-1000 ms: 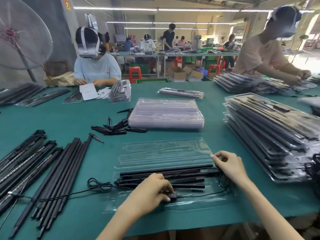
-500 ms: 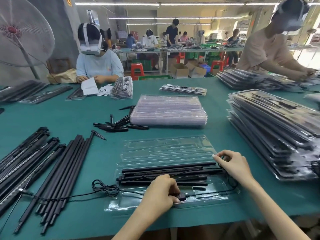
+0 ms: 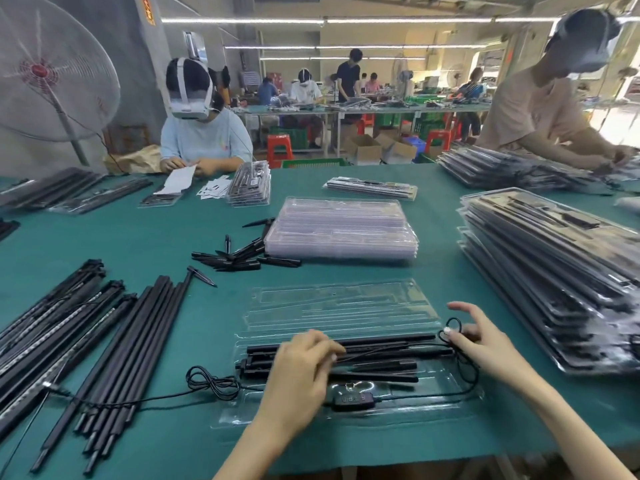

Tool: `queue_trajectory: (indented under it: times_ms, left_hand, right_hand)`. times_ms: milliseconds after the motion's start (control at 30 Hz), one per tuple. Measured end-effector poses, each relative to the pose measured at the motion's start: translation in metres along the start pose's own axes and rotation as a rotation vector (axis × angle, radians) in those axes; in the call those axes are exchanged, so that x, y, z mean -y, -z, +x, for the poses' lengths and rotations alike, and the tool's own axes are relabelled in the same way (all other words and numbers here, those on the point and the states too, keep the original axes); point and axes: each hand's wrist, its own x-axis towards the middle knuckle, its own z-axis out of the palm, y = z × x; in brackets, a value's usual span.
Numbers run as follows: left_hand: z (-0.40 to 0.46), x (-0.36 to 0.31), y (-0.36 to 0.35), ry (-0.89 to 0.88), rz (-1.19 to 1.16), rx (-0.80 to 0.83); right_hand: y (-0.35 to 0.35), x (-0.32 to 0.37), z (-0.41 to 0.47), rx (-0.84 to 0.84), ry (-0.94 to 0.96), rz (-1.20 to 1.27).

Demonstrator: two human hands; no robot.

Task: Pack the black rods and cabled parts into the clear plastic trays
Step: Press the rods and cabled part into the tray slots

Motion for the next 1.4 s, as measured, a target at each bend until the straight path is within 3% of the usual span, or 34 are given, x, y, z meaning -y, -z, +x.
queue_trajectory:
  times_ms: [67, 267, 567, 867, 1033, 1233, 1400]
  left_hand:
    - [0.012, 0.011, 0.005, 0.03, 0.093, -0.013]
    - [0.015, 0.041, -0.015, -0.022, 0.34, 0.407]
    - [0.014, 0.016, -0.023, 0.013, 0.245, 0.367]
    - [0.004, 0.005, -0.049, 0.025, 0.296, 0.459]
    - [0.005, 0.004, -0.049, 0.027, 0.32, 0.485]
    - [0.004, 0.002, -0.049, 0.04, 0.284, 0.451]
    - [0.003, 0.0, -0.049, 0.05, 0.274, 0.44]
  right_hand:
    - [0.004, 0.002, -0.005, 0.043, 0.047, -0.01]
    - [0.022, -0.008, -0.012, 0.217, 0.133, -0.141]
    - [0.028, -0.035, -0.01, 0.039, 0.504, -0.343]
    - [0.047, -0.029, 0.0, 0.117, 0.681, -0.591]
    - [0.046, -0.023, -0.001, 0.161, 0.622, -0.334]
    - [0.015, -0.016, -0.012, -0.004, 0.325, 0.191]
    - [0.017, -0.007, -0.01, 0.086, 0.302, 0.058]
